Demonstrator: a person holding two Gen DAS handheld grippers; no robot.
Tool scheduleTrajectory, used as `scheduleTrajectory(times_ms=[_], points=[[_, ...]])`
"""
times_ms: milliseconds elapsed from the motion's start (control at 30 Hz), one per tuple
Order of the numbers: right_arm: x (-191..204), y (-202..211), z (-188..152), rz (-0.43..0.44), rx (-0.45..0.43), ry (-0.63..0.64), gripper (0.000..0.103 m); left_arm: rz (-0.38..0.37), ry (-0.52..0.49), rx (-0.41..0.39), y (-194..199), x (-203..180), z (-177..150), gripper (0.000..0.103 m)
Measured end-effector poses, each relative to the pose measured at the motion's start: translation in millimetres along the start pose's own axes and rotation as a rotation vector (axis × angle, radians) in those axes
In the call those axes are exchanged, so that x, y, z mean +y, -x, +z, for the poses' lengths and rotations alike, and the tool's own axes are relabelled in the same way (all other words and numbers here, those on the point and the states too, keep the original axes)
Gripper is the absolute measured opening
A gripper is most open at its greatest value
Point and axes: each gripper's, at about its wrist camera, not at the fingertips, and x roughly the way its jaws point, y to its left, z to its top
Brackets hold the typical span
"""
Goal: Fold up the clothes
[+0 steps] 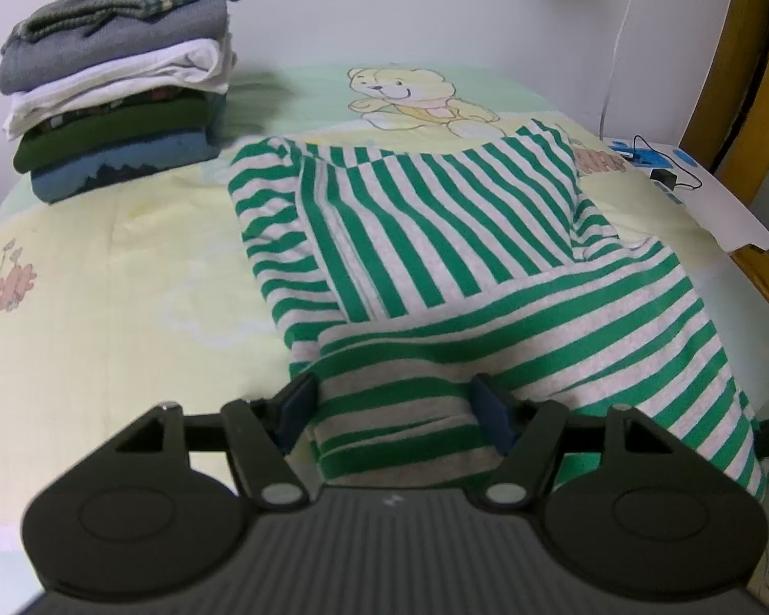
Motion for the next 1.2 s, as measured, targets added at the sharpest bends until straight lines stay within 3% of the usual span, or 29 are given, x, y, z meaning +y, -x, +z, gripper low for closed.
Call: scheduleTrajectory(times_ms=[33, 100, 167, 300, 433, 633, 967, 1033, 1067, 1100, 1200], points=[[-1.2, -0.4, 1.2, 0.007, -0.003, -0.005, 0.006, 0.002, -0.006, 0.000, 1.1, -0.4, 0.5, 0.071], [2.0, 2.4, 6.9, -0.023, 0.014, 0.012, 0.026, 0.013, -0.024, -0.002, 4.7, -1.8, 1.8, 0.071], [6.1, 11.8, 14.3, -0.067, -0.030, 0.050, 0.033, 0.020, -0.028, -0.018, 11.0, -3.1, 4.2, 0.070], [15.6, 13.2, 41.4, -0.089, -0.150, 0.095, 0.033, 0.019, -0.032, -0.037, 14.6, -9.0, 13.3, 0.067], [29.9, -23.2, 69.9, -0.139, -0.204, 0.137, 0.033, 0.030, -0.052, -0.003, 2.5, -17.7, 22.6, 0.066], [23.6, -59.2, 84.1, -0.176, -0.177, 0.085, 0.036, 0.062, 0.002, 0.056, -11.7, -12.7, 24.1, 0.081], [28.3, -61.7, 80.8, -0.209, -0.176, 0.173, 0.037, 0.123, 0.067, 0.103, -23.6, -7.9, 27.4, 0.102], [22.8, -60.5, 79.7, -0.197, -0.184, 0.166, 0.039, 0.132, 0.071, 0.112, -25.3, -7.3, 28.4, 0.102], [19.4, -60.1, 79.8, -0.195, -0.185, 0.155, 0.044, 0.134, 0.076, 0.115, -25.6, -7.3, 28.6, 0.102], [14.8, -60.4, 80.5, -0.200, -0.184, 0.131, 0.057, 0.135, 0.080, 0.118, -25.9, -7.2, 28.7, 0.102], [12.4, -60.9, 81.2, -0.207, -0.188, 0.111, 0.059, 0.139, 0.094, 0.128, -26.9, -7.1, 29.2, 0.102]])
